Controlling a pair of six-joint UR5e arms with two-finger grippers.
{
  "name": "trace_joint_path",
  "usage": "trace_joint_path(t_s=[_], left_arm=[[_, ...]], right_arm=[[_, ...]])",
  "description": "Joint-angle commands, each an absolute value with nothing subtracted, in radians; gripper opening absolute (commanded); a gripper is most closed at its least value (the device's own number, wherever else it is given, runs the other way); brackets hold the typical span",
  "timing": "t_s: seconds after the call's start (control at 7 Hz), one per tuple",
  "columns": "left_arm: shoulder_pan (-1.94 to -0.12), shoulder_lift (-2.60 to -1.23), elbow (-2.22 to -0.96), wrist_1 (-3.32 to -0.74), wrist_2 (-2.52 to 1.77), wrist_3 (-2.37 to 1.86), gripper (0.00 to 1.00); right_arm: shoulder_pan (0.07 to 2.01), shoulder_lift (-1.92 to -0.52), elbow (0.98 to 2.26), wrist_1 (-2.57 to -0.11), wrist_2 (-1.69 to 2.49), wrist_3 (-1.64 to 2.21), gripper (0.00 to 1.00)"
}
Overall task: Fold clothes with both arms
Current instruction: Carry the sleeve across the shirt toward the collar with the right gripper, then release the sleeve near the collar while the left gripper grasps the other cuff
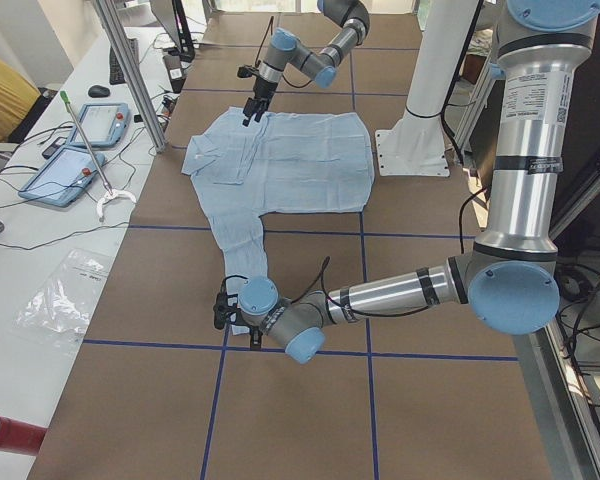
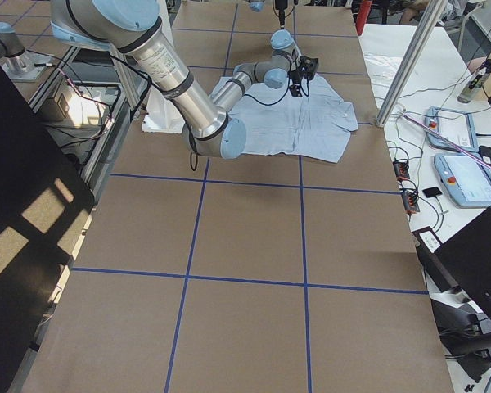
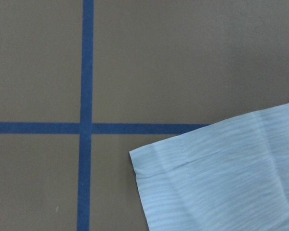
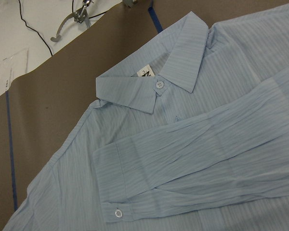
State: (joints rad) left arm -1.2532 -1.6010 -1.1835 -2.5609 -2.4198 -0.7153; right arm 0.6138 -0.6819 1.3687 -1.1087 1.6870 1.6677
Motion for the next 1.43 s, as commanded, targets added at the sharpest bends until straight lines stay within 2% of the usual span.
trace_joint_path(t_s=[0.0, 0.57, 0.86, 1.0, 1.14, 1.29], left_arm=[[-1.18, -1.6, -1.186, -2.588, -2.427, -0.741, 0.99], [-1.177, -1.594, -1.193, -2.605, -2.388, -0.805, 0.98], [-1.175, -1.594, -1.186, -2.602, -2.359, -0.811, 0.77], [-1.175, -1.595, -1.186, -2.602, -2.359, -0.813, 0.7], [-1.175, -1.594, -1.184, -2.602, -2.359, -0.813, 0.55], [-1.175, -1.594, -1.183, -2.602, -2.359, -0.815, 0.33]], right_arm=[[0.614, -0.728, 1.431, -1.097, 1.686, 1.669, 0.97], [0.614, -0.756, 1.434, -1.035, 1.686, 1.672, 0.97], [0.615, -0.767, 1.451, -1.035, 1.686, 1.671, 0.97], [0.614, -0.772, 1.454, -1.035, 1.686, 1.672, 0.97], [0.614, -0.775, 1.454, -1.035, 1.684, 1.671, 0.97], [0.614, -0.773, 1.454, -1.035, 1.684, 1.672, 0.97]])
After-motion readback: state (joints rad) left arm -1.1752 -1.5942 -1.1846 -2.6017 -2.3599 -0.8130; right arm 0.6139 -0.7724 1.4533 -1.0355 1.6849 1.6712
